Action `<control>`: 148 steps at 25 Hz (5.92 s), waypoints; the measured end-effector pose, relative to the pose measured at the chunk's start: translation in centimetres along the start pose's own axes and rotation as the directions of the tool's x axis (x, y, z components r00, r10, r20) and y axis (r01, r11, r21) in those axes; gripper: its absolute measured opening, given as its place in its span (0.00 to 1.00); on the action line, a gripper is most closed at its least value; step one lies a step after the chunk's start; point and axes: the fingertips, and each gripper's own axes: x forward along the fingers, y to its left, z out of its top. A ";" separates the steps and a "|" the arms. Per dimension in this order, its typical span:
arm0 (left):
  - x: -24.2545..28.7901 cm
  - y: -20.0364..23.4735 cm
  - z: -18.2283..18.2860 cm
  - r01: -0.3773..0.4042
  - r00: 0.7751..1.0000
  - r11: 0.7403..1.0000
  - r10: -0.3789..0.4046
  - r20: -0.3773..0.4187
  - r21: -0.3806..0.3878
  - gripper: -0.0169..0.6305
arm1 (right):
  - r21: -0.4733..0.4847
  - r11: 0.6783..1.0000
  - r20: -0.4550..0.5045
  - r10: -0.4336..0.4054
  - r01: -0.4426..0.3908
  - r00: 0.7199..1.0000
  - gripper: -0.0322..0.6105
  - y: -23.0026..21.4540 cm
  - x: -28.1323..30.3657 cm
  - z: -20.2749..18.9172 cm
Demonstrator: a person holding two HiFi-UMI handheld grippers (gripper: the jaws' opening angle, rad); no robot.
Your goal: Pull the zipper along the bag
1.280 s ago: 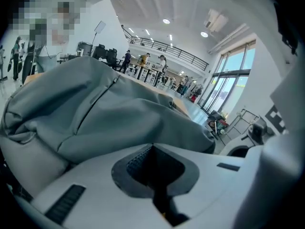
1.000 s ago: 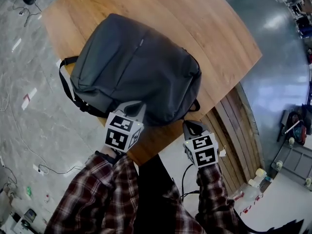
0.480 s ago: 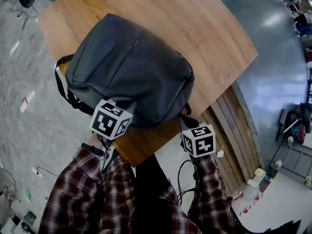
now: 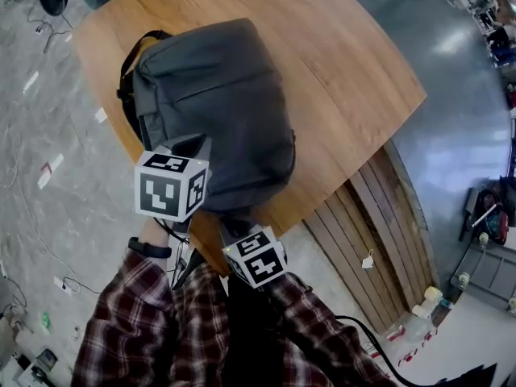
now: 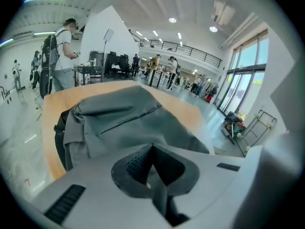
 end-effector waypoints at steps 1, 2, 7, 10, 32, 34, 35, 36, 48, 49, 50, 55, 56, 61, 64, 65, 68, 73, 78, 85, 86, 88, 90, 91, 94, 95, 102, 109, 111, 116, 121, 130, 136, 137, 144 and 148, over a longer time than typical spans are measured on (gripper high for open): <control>-0.7 -1.0 0.5 0.031 0.999 1.000 -0.031 0.017 -0.002 0.04 | -0.017 1.000 -0.001 0.021 -0.021 1.000 0.06 1.5 0.7 0.4; -1.2 -1.8 0.5 0.064 0.998 0.998 -0.064 0.020 -0.014 0.04 | -0.031 0.999 -0.003 0.033 -0.034 0.999 0.06 2.7 1.4 0.7; -1.2 -1.1 -4.4 0.117 0.993 0.991 -0.116 0.029 -0.061 0.04 | -0.053 0.997 -0.019 0.056 -0.057 0.998 0.06 4.6 2.7 0.6; -0.6 -0.4 -6.4 0.084 0.994 0.996 -0.083 0.073 -0.012 0.04 | -0.097 0.993 -0.043 0.057 -0.061 0.997 0.06 4.6 2.5 0.0; -0.4 -0.6 -7.2 0.075 0.990 0.994 -0.084 0.111 0.084 0.04 | -0.213 0.927 -0.047 -0.326 0.310 0.944 0.07 -13.9 -6.4 -0.6; -0.3 -0.6 -7.2 0.091 0.990 0.993 -0.098 0.102 0.070 0.04 | -0.209 0.921 -0.047 -0.344 0.327 0.938 0.07 -15.1 -6.2 0.0; -0.3 -0.5 -7.2 0.099 0.990 0.993 -0.105 0.096 0.063 0.04 | -0.197 0.925 -0.046 -0.341 0.326 0.939 0.07 -15.2 -6.1 0.1; -0.3 -0.5 -7.2 0.107 0.990 0.992 -0.113 0.088 0.060 0.04 | -0.179 0.931 -0.043 -0.332 0.319 0.942 0.07 -14.9 -6.0 0.0; 0.2 2.6 -2.2 -0.113 0.991 0.966 0.093 0.095 0.234 0.04 | -0.018 0.991 -0.026 -0.132 0.131 0.991 0.06 -4.8 -3.3 -2.6; -0.4 1.7 -1.1 -0.096 0.990 0.979 0.075 0.122 0.182 0.04 | 0.000 0.993 -0.020 -0.114 0.114 0.993 0.06 -3.9 -2.8 -2.5; -1.0 0.3 -0.3 -0.057 0.989 0.989 0.038 0.143 0.133 0.04 | 0.013 0.995 -0.013 -0.098 0.098 0.995 0.06 -3.0 -2.4 -2.4; -1.3 -4.2 -2.6 0.102 0.990 0.994 -0.106 0.092 0.046 0.04 | 0.019 0.999 0.015 -0.038 0.038 0.999 0.06 0.9 -0.2 -1.2; -1.0 -3.9 -3.9 0.101 0.992 0.993 -0.105 0.072 0.052 0.04 | 0.007 0.999 0.010 -0.038 0.038 0.999 0.06 1.3 0.0 -1.0; 1.0 -3.5 -8.5 0.100 0.995 0.973 -0.102 0.000 0.209 0.04 | -0.144 0.987 -0.027 -0.080 0.075 0.996 0.06 0.6 0.1 -1.4; 1.6 -4.4 -8.8 0.077 0.997 0.945 -0.073 -0.024 0.319 0.04 | -0.257 0.960 -0.047 -0.126 0.109 0.991 0.06 -0.2 -0.3 -1.4; 1.6 -4.5 -8.8 0.081 0.997 0.942 -0.078 -0.022 0.326 0.04 | -0.287 0.950 -0.052 -0.139 0.119 0.989 0.06 -0.6 -0.5 -1.4; 1.2 -4.6 -8.9 0.115 0.993 0.938 -0.115 -0.020 0.328 0.04 | -0.338 0.930 -0.059 -0.174 0.144 0.983 0.06 -2.5 -0.9 -1.3; 1.0 -5.0 -9.1 0.146 0.989 0.930 -0.146 -0.025 0.338 0.04 | -0.380 0.904 -0.058 -0.236 0.197 0.970 0.07 -6.6 -1.8 -0.4; 1.0 -6.2 -9.1 0.202 0.979 0.928 -0.203 -0.028 0.312 0.04 | -0.380 0.889 -0.053 -0.296 0.255 0.954 0.08 -10.6 -2.6 0.8; 0.7 -6.7 -9.5 0.218 0.975 0.920 -0.219 -0.034 0.326 0.04 | -0.290 0.891 -0.026 -0.372 0.349 0.928 0.08 -16.3 -3.1 4.3; 0.7 -6.9 -9.5 0.219 0.975 0.919 -0.221 -0.032 0.329 0.04 | -0.278 0.890 -0.020 -0.381 0.361 0.924 0.08 -17.1 -3.1 4.8; 0.7 -7.1 -9.6 0.222 0.974 0.917 -0.225 -0.030 0.332 0.04 | -0.251 0.890 -0.012 -0.397 0.381 0.918 0.08 -18.5 -3.1 5.8; 0.8 -7.2 -9.7 0.224 0.973 0.918 -0.227 -0.030 0.328 0.04 | -0.234 0.889 -0.008 -0.406 0.393 0.914 0.09 -19.3 -2.9 6.6; 0.8 -7.3 -9.7 0.223 0.974 0.920 -0.226 -0.029 0.323 0.04 | -0.225 0.890 -0.006 -0.408 0.397 0.913 0.09 -19.5 -2.9 6.8; 1.0 -7.4 -9.5 0.219 0.975 0.926 -0.221 -0.029 0.309 0.04 | -0.193 0.896 0.017 -0.406 0.401 0.914 0.09 -19.5 -2.7 7.1; 1.1 -7.4 -9.4 0.218 0.975 0.927 -0.220 -0.027 0.307 0.04 | -0.186 0.897 0.032 -0.401 0.400 0.915 0.09 -19.4 -2.7 7.1; -0.7 -6.4 -6.4 0.149 0.975 0.968 -0.178 0.132 0.202 0.04 | -0.039 0.908 0.112 -0.411 0.418 0.905 0.09 -18.3 -6.6 5.8; -6.6 -7.8 0.3 0.091 0.930 0.986 -0.134 0.342 0.140 0.04 | 0.070 0.943 0.382 -0.326 0.325 0.865 0.09 -11.8 -13.8 9.2; -9.0 -8.4 2.8 0.078 0.900 0.987 -0.131 0.416 0.140 0.04 | 0.047 0.947 0.490 -0.298 0.317 0.819 0.09 -9.3 -16.0 12.0; -15.4 -10.1 7.6 0.053 0.816 0.986 -0.133 0.563 0.157 0.04 | -0.010 0.956 0.671 -0.211 0.293 0.711 0.09 -3.3 -21.3 17.6; -19.7 -10.8 11.2 0.001 0.747 0.985 -0.115 0.654 0.172 0.04 | -0.035 0.959 0.773 -0.151 0.280 0.616 0.09 0.8 -25.1 21.1; -23.0 -12.4 12.6 -0.004 0.701 0.983 -0.129 0.701 0.184 0.04 | -0.079 0.942 0.799 -0.136 0.326 0.586 0.08 4.2 -27.1 22.0; -24.0 -13.0 12.8 -0.022 0.696 0.979 -0.131 0.706 0.203 0.04 | -0.081 0.940 0.802 -0.135 0.330 0.581 0.07 4.8 -27.6 21.6; -24.1 -13.1 12.8 -0.020 0.695 0.979 -0.134 0.707 0.205 0.04 | -0.082 0.940 0.803 -0.134 0.330 0.581 0.07 4.9 -27.6 21.6; -24.2 -13.5 12.7 -0.020 0.698 0.976 -0.143 0.702 0.218 0.04 | -0.086 0.942 0.802 -0.128 0.325 0.583 0.07 5.1 -27.9 21.6; -24.2 -13.5 12.7 -0.017 0.698 0.975 -0.147 0.700 0.222 0.04 | -0.093 0.939 0.804 -0.125 0.330 0.581 0.06 5.2 -27.9 21.6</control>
